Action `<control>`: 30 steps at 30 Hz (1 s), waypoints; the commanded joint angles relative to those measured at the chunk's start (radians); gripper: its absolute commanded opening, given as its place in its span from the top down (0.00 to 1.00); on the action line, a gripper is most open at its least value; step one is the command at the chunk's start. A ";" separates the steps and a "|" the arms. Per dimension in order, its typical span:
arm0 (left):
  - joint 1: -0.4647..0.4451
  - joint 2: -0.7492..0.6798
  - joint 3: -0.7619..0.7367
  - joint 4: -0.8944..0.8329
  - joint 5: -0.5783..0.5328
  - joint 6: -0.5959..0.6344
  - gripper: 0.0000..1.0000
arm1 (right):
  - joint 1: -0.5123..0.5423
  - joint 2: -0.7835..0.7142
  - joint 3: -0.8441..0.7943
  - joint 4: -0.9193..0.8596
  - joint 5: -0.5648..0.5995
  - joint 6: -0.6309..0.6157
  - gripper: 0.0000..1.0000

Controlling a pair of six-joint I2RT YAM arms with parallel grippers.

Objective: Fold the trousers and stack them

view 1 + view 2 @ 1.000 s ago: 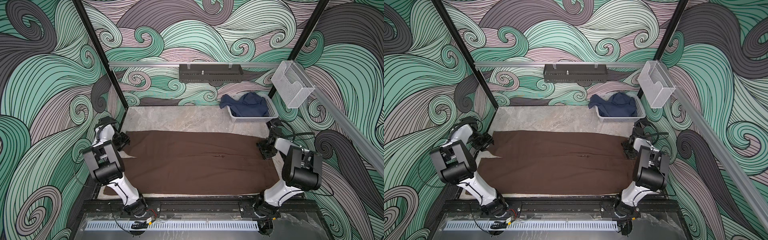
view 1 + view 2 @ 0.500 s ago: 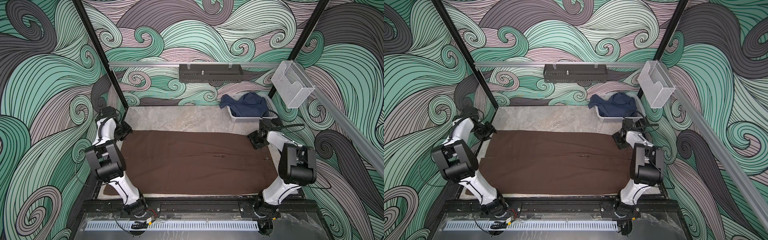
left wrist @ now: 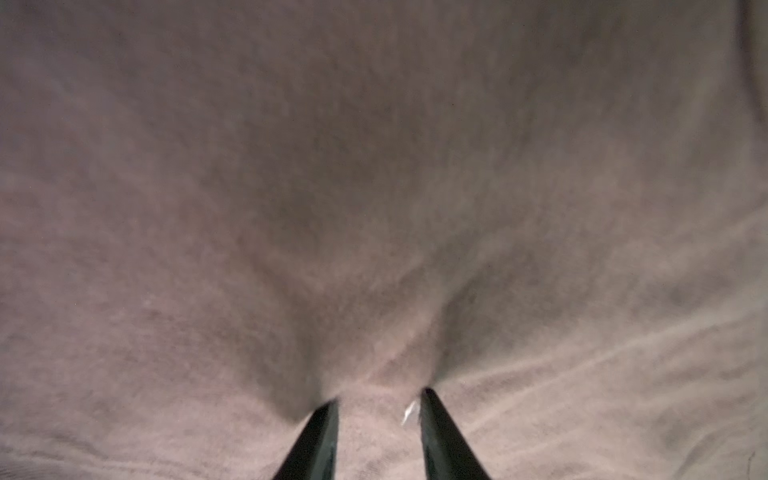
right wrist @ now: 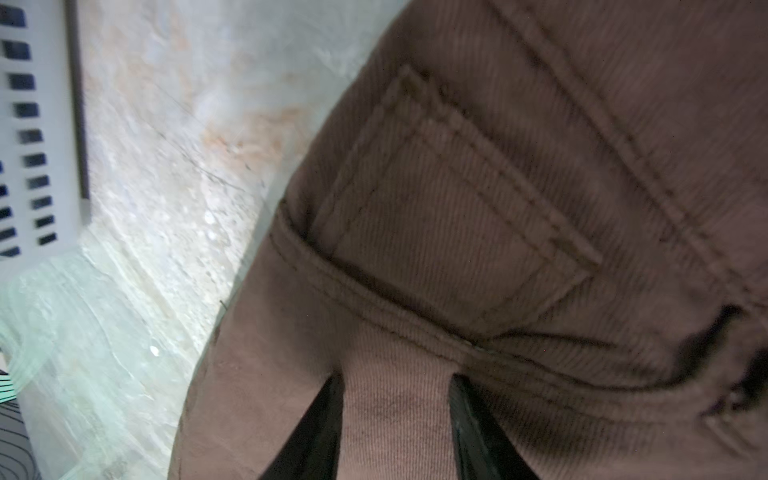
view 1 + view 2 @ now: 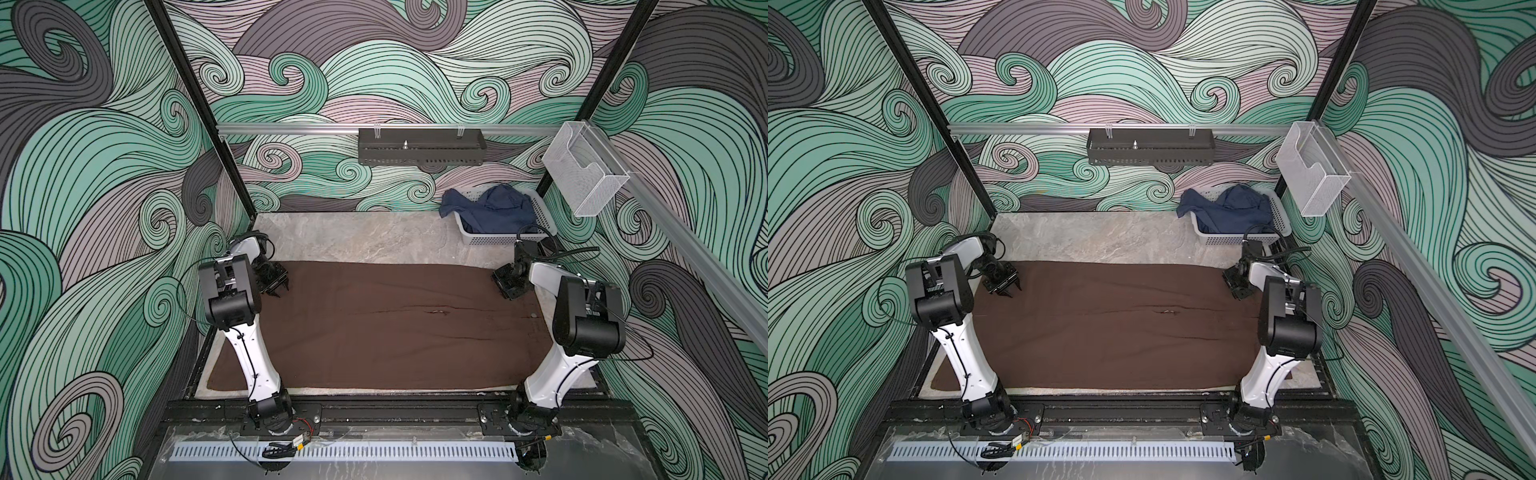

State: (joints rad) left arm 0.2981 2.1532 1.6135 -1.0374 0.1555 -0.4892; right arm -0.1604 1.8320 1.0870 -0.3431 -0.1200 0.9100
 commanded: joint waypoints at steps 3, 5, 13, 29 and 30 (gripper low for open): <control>0.007 0.185 0.221 -0.098 -0.074 0.017 0.60 | -0.008 0.100 0.036 0.074 -0.014 0.040 0.56; 0.007 0.258 0.357 -0.151 -0.078 0.024 0.59 | -0.007 0.123 0.054 0.091 -0.021 0.063 0.56; 0.013 0.453 0.756 -0.270 -0.001 0.029 0.57 | 0.001 0.130 0.107 0.092 -0.026 0.110 0.56; 0.040 -0.240 0.145 -0.054 0.066 -0.037 0.41 | -0.024 -0.257 -0.009 -0.206 0.237 0.190 0.43; 0.042 -0.276 0.062 -0.019 0.076 -0.061 0.41 | -0.028 -0.272 -0.043 -0.207 0.236 0.218 0.44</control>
State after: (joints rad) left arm 0.3374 1.9453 1.8389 -1.1431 0.1932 -0.4847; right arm -0.1795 1.5745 1.1355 -0.4427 0.0254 1.0489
